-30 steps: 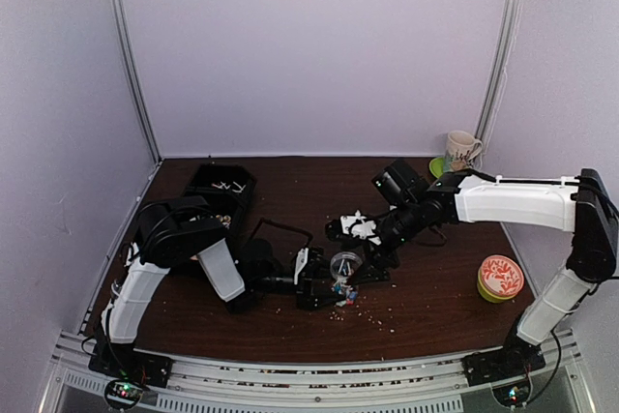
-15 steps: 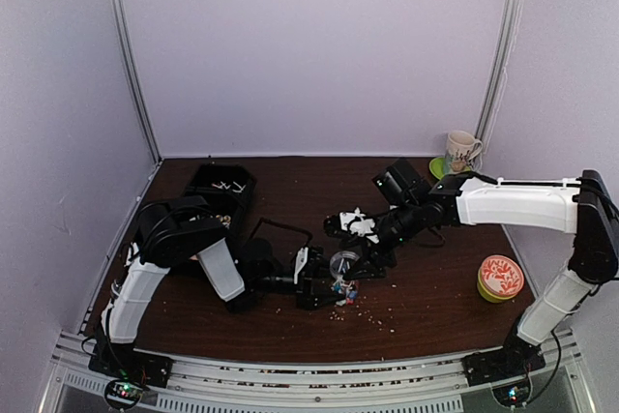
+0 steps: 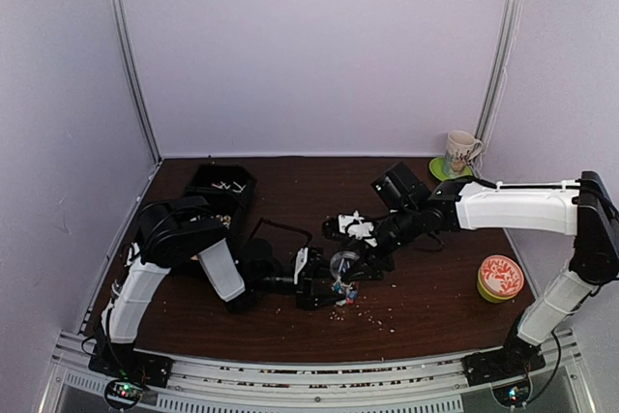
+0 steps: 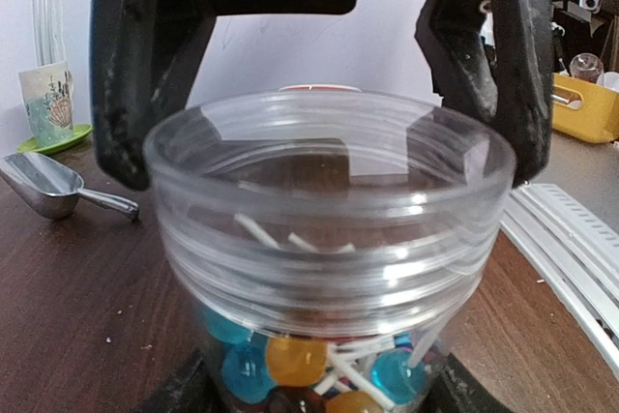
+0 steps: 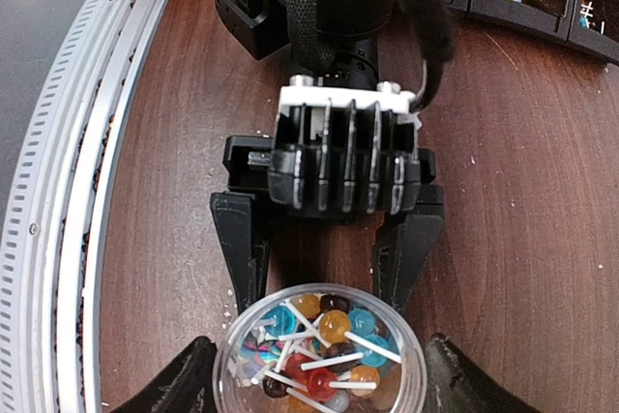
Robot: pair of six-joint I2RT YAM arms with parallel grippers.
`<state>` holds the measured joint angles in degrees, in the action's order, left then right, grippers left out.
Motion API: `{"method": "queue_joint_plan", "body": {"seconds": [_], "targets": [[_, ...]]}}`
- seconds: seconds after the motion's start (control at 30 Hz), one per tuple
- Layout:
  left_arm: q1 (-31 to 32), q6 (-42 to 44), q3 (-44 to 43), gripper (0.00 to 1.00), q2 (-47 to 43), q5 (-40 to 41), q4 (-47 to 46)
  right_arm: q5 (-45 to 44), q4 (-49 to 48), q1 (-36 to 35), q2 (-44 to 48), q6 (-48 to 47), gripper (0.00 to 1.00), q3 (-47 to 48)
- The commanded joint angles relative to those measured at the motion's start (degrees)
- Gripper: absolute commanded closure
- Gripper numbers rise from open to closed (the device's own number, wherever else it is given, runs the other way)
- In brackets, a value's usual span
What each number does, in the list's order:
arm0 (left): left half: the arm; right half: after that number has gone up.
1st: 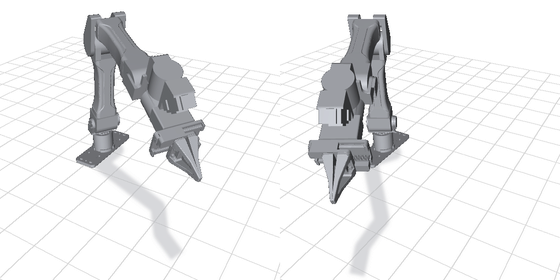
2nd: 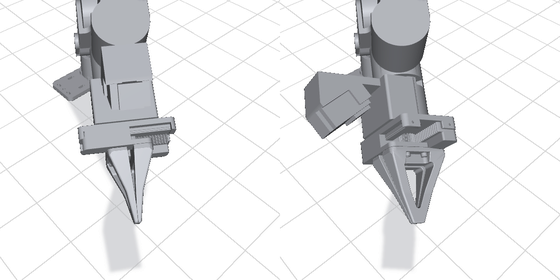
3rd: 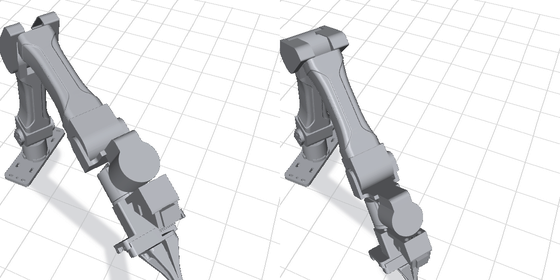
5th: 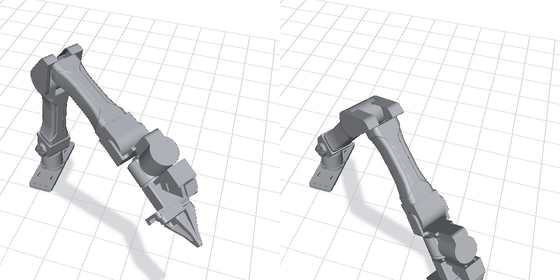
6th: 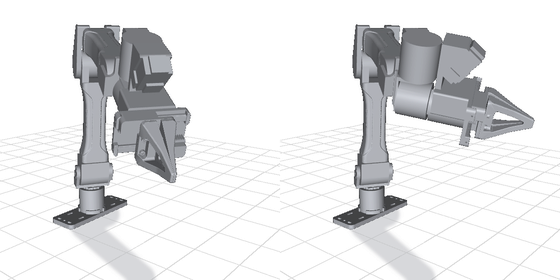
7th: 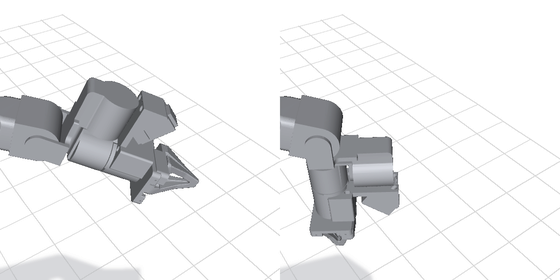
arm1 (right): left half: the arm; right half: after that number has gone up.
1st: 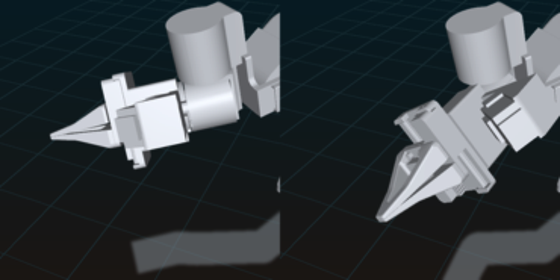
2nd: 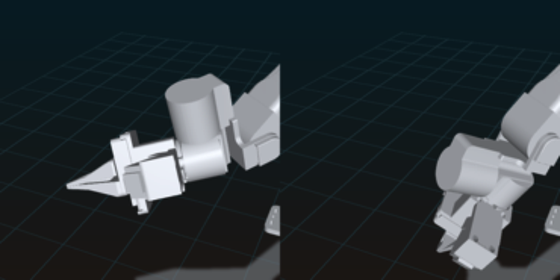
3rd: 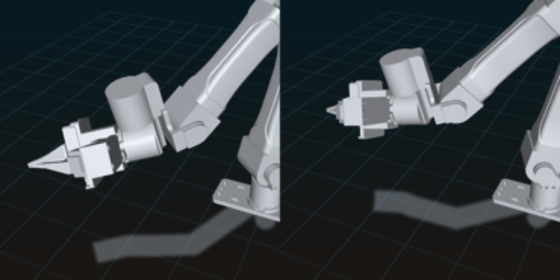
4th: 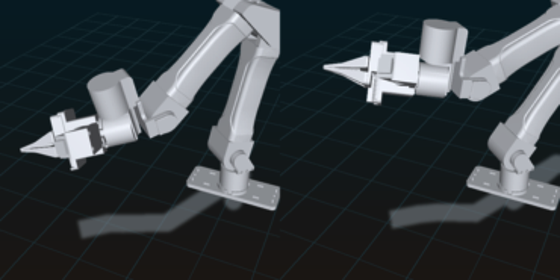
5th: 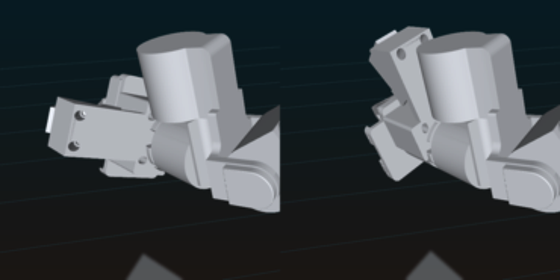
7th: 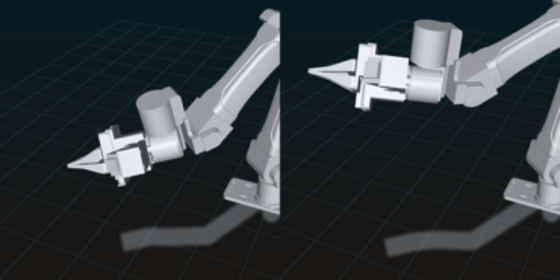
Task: Pack the candies
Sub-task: Screw the bottle lid onto the packing bottle.
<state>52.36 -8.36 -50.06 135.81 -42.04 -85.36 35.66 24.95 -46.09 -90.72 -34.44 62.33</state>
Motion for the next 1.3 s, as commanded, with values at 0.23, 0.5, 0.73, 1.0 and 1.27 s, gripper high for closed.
{"method": "queue_joint_plan", "body": {"seconds": [0.23,0.5,0.73,1.0,1.27], "targets": [[-0.7,-0.5,0.1,0.54,2.1,4.5,3.4,-4.2,-5.4,-0.6,3.4,5.7,0.34,-2.6],[-0.7,0.4,0.1,0.54,1.9,10.4,5.0,-7.7,-8.9,-1.1,4.8,10.1,0.35,-4.5],[-0.7,0.4,1.2,0.54,1.3,14.3,5.2,-13.0,-12.4,-2.7,5.9,14.7,0.36,-5.6],[-0.7,0.7,1.6,0.54,1.1,16.0,5.0,-17.4,-12.4,-3.8,5.4,19.0,0.37,-5.0],[-0.7,1.1,1.5,0.54,1.0,17.4,5.7,-23.4,-10.6,-5.3,2.4,25.0,0.35,-1.7]]}}
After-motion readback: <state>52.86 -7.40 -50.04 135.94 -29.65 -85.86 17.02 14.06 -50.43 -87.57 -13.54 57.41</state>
